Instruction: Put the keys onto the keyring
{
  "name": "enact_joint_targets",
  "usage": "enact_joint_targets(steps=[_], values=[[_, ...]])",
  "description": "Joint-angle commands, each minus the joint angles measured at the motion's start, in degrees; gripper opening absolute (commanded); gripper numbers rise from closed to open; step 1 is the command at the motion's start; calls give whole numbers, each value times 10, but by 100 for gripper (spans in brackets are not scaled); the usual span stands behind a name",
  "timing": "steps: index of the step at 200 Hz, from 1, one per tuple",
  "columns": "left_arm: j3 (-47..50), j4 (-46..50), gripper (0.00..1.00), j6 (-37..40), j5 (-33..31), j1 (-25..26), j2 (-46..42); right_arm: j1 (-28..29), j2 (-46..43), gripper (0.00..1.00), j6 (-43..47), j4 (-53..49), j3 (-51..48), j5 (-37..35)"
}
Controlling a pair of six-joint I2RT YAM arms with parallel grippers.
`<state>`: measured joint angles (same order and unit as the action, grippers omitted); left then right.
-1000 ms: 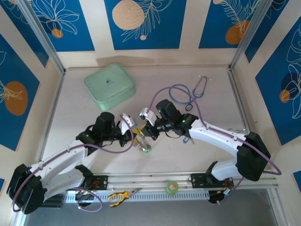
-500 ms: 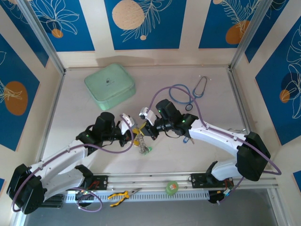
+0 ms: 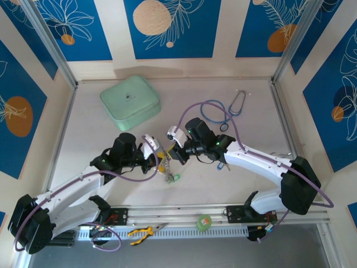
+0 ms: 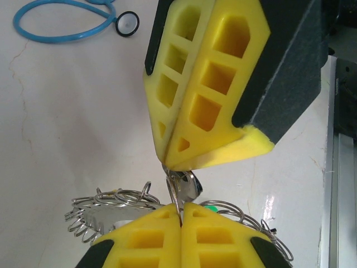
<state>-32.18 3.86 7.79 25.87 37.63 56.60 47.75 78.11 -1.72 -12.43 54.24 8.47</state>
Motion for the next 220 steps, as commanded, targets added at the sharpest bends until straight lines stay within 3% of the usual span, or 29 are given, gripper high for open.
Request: enact_joint_targets(steps=[1, 48, 78, 108, 128, 153, 194, 220], values=[[-7, -10, 0, 4, 18, 5, -9, -8, -8, 0, -15, 6, 0, -18], [6, -41, 0, 10, 10, 5, -23, -10, -4, 0, -22, 5, -1, -6], [23, -76, 0, 23, 0, 6, -36, -15, 1, 25, -25, -5, 3, -8], [54, -152, 0, 37, -21, 7, -40, -35, -22, 38, -23, -9, -2, -7], [68, -191, 0, 55, -22, 6, -40, -58, -50, 39, -4, -2, -15, 11], [87, -244, 0, 72, 3, 6, -41, -81, -84, 37, 66, 34, -48, 53], [116, -336, 0, 95, 87, 6, -35, -106, -148, 37, 274, 189, -169, 223], [127, -375, 0, 114, 115, 6, -23, -104, -146, 37, 328, 136, -151, 242]])
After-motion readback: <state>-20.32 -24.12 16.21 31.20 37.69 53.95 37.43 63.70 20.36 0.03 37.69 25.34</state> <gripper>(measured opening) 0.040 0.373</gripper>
